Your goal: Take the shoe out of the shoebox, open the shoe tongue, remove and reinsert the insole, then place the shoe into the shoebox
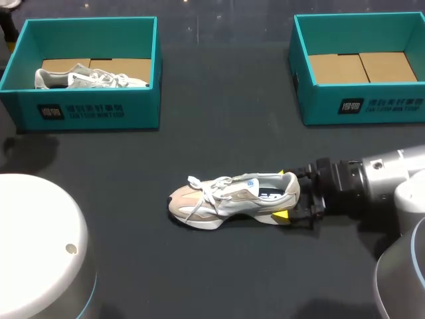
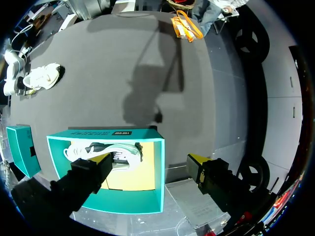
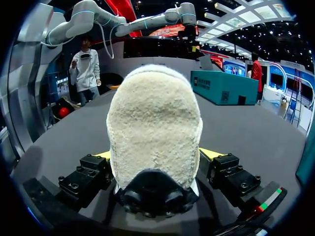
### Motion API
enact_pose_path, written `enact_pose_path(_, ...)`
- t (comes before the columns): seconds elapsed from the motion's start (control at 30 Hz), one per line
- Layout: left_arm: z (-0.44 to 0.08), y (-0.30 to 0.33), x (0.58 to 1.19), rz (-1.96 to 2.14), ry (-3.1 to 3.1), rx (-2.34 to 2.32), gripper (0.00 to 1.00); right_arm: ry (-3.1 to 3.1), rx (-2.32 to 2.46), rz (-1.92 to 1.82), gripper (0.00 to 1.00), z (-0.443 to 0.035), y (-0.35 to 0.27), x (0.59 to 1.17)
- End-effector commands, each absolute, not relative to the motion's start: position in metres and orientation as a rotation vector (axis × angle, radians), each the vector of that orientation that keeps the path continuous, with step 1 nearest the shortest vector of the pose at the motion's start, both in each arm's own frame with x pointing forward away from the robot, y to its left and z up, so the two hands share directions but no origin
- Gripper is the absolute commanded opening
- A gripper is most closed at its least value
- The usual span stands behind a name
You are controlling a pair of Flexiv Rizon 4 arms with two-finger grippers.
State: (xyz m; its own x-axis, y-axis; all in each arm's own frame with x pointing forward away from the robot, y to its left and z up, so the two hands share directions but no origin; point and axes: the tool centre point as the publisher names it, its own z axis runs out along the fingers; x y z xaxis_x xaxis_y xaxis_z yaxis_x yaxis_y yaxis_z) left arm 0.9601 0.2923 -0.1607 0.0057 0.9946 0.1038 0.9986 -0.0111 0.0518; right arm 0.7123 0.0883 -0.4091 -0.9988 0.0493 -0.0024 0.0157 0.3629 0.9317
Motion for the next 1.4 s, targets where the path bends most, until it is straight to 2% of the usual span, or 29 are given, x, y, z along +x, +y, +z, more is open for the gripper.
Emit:
enact_pose_path(0.03, -0.1603, 0.2927, 0.9598, -0.174, -2.180, -2.202, 1.00, 2.573, 0.054, 1.752, 1.00, -0.4125, 0.0934, 0.7159)
enact_pose_path(0.3, -0.1603, 0.2927, 0.9598, -0.174, -2.180, -2.202, 1.00, 2.574, 0.046, 1.756, 1.00, -0.4146, 0.0948, 0.7158)
enact_pose_path(0.33, -0.1603, 0.2927, 0.9598, -0.174, -2.180, -2.202, 1.00, 2.573, 0.044, 1.756, 0.75, -0.4146, 0.0949, 0.7158)
enact_pose_path(0.37, -0.1603, 0.2927, 0.9598, -0.174, -2.180, -2.202, 1.00, 2.573, 0.042, 1.757, 0.43, -0.4147, 0.0949, 0.7159)
enact_pose_path(0.4, -0.1603, 0.2927, 0.9598, -0.174, -2.180, -2.202, 1.00, 2.572, 0.040, 1.757, 0.24, -0.4148, 0.0950, 0.7160)
enact_pose_path(0.43, -0.1603, 0.2927, 0.9598, -0.174, -2.180, -2.202, 1.00, 2.572, 0.035, 1.757, 0.00, -0.4149, 0.0952, 0.7163)
enact_pose_path(1.4, -0.1603, 0.2927, 0.9598, -0.174, -2.180, -2.202, 1.00, 2.572, 0.039, 1.752, 0.00, -0.4128, 0.0894, 0.7161)
